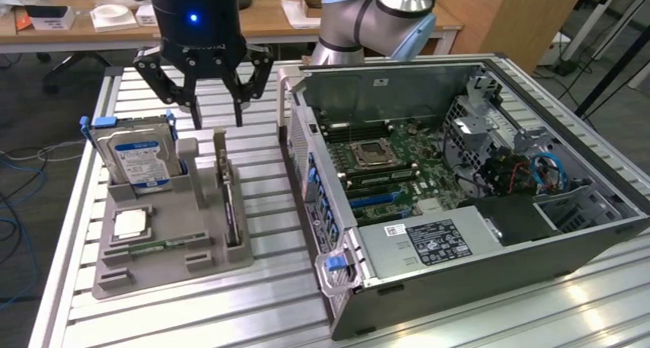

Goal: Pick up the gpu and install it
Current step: 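Pick up the gpu and move the gpu toward the slot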

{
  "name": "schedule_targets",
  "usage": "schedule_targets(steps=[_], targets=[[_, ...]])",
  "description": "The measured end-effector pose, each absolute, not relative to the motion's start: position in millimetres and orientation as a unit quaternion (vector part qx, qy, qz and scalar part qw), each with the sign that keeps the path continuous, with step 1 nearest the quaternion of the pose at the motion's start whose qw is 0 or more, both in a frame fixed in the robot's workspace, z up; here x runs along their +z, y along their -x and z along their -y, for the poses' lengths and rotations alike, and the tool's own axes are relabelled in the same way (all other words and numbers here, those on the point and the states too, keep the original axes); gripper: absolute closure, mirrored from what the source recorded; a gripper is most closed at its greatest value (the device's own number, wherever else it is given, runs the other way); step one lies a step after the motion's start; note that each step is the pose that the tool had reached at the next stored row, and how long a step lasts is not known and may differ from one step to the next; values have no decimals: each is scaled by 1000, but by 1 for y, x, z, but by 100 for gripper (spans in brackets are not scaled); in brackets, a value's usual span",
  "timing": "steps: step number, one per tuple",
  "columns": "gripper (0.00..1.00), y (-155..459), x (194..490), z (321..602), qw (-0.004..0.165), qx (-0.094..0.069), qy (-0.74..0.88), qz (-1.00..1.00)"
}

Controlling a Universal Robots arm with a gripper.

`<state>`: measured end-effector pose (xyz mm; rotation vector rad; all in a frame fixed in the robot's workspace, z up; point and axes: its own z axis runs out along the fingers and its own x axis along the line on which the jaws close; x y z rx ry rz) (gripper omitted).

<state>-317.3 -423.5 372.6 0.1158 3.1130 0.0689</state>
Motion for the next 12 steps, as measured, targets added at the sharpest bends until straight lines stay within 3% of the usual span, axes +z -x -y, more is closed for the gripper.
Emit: schedule_targets(steps=[12], targets=[[45, 317, 355, 424, 15, 22, -37, -999]])
